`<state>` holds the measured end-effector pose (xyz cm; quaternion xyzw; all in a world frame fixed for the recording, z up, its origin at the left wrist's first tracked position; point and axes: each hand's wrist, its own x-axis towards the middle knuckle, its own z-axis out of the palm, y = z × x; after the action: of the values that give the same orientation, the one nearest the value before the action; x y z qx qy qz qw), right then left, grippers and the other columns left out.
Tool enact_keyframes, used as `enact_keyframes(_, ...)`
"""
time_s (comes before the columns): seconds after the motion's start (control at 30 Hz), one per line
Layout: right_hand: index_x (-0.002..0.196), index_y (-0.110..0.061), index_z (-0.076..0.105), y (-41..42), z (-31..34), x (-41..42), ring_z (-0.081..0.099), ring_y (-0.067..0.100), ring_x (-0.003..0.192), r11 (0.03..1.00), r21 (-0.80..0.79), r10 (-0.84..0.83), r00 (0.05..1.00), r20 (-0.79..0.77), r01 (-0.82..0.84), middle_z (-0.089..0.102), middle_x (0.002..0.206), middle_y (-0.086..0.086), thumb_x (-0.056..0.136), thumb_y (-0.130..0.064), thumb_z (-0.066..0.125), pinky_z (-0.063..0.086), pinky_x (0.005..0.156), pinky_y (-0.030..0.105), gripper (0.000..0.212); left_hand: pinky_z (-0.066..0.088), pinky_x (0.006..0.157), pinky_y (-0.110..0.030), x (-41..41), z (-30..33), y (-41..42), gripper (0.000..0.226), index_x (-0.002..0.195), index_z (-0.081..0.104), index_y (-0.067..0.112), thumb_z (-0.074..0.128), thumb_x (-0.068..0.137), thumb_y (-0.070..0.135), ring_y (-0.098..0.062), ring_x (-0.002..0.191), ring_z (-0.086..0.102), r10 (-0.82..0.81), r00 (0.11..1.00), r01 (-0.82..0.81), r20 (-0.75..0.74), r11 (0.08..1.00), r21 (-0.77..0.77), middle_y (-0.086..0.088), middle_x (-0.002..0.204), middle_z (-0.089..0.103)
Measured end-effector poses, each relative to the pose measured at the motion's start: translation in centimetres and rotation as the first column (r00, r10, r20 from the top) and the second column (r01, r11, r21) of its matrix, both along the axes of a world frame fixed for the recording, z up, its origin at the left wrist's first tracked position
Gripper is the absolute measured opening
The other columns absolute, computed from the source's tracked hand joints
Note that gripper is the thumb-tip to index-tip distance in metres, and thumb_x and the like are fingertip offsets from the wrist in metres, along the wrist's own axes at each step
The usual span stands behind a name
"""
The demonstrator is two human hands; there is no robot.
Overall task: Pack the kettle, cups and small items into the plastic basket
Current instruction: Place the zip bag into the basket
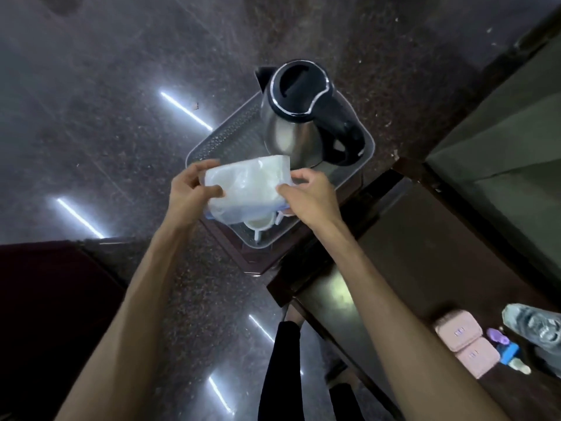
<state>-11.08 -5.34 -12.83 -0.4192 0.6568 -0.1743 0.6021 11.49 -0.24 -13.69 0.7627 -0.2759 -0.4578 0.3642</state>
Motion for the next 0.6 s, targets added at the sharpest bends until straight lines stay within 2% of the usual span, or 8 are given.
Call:
enact_keyframes(0.1,0.094,-0.018,0.078,-0.6,-0.2,2.4,0.076,0.024,0.087,0.997,-0.019,0.072,0.989,-0.128,-0.075,0.079,0.089,-0.002,0.077,-0.022,0.067,0.064,0.083,0.044,0.021,0.056,0.072,-0.029,1.9,-0.1,-1.9,0.056,0.117,0.073,0.025,0.067,0.062,0.017,-0.013,0.088,0.065,-0.046,0.982,0.046,0.18,0.999,0.007,-0.002,0.107,0.072)
enact_keyframes(0.17,0.093,-0.015,0.08,-0.9,0.0,3.8,0.074,0.025,0.09,0.989,-0.104,0.083,0.969,-0.233,-0.109,0.08,0.088,0.001,0.078,-0.015,0.065,0.061,0.084,0.04,0.021,0.057,0.086,-0.036,2.7,0.1,-2.9,0.062,0.125,0.069,0.02,0.066,0.064,0.024,-0.021,0.1,0.064,-0.095,0.948,0.084,0.305,0.995,0.05,-0.009,0.118,0.069)
enact_keyframes(0.23,0.095,-0.013,0.081,-1.3,0.2,5.1,0.072,0.03,0.093,0.975,-0.199,0.032,0.95,-0.31,-0.098,0.081,0.093,0.007,0.081,-0.012,0.064,0.059,0.083,0.038,0.023,0.053,0.089,-0.036,2.8,0.2,-3.1,0.066,0.129,0.066,0.017,0.065,0.064,0.03,-0.025,0.109,0.062,-0.137,0.913,0.114,0.385,0.99,0.082,-0.012,0.126,0.066)
enact_keyframes(0.33,0.092,-0.013,0.08,-1.5,0.1,6.6,0.072,0.031,0.089,0.961,-0.272,-0.049,0.932,-0.359,-0.054,0.081,0.089,0.008,0.085,-0.016,0.063,0.057,0.078,0.039,0.018,0.044,0.089,-0.03,1.5,0.2,-2.2,0.07,0.132,0.063,0.01,0.061,0.065,0.031,-0.022,0.108,0.056,-0.095,0.895,0.081,0.436,0.995,0.052,-0.015,0.128,0.062)
enact_keyframes(0.4,0.097,-0.014,0.077,-1.0,-0.4,7.1,0.071,0.031,0.092,0.95,-0.308,-0.068,0.921,-0.383,-0.059,0.08,0.092,0.006,0.089,-0.024,0.063,0.056,0.08,0.042,0.018,0.044,0.094,-0.031,0.3,0.1,-1.6,0.069,0.134,0.06,0.007,0.059,0.068,0.029,-0.021,0.11,0.053,-0.069,0.891,0.069,0.448,0.997,0.016,-0.017,0.131,0.058)
enact_keyframes(0.47,0.104,-0.017,0.072,-0.2,-1.0,7.1,0.069,0.03,0.095,0.935,-0.347,-0.073,0.916,-0.395,-0.075,0.078,0.094,0.004,0.089,-0.032,0.066,0.051,0.076,0.039,0.022,0.043,0.095,-0.031,-0.4,-0.3,-1.4,0.067,0.136,0.056,0.006,0.057,0.071,0.025,-0.018,0.11,0.05,-0.069,0.889,0.089,0.452,0.996,-0.023,-0.017,0.133,0.054)
enact_keyframes(0.53,0.112,-0.02,0.069,0.5,-1.5,7.1,0.065,0.028,0.097,0.916,-0.386,-0.068,0.907,-0.416,-0.109,0.077,0.097,0.002,0.085,-0.031,0.071,0.042,0.071,0.035,0.03,0.041,0.095,-0.029,-0.5,-0.6,-1.6,0.065,0.136,0.056,0.006,0.055,0.073,0.023,-0.016,0.111,0.048,-0.072,0.886,0.103,0.458,0.994,-0.042,-0.017,0.136,0.053)
enact_keyframes(0.6,0.116,-0.02,0.069,0.6,-1.8,7.0,0.062,0.027,0.097,0.893,-0.428,-0.069,0.895,-0.44,-0.141,0.077,0.1,0.002,0.083,-0.026,0.073,0.042,0.075,0.036,0.034,0.039,0.095,-0.027,-0.3,-0.8,-1.9,0.064,0.136,0.057,0.006,0.055,0.074,0.022,-0.015,0.111,0.048,-0.085,0.881,0.108,0.465,0.994,-0.022,-0.016,0.136,0.054)
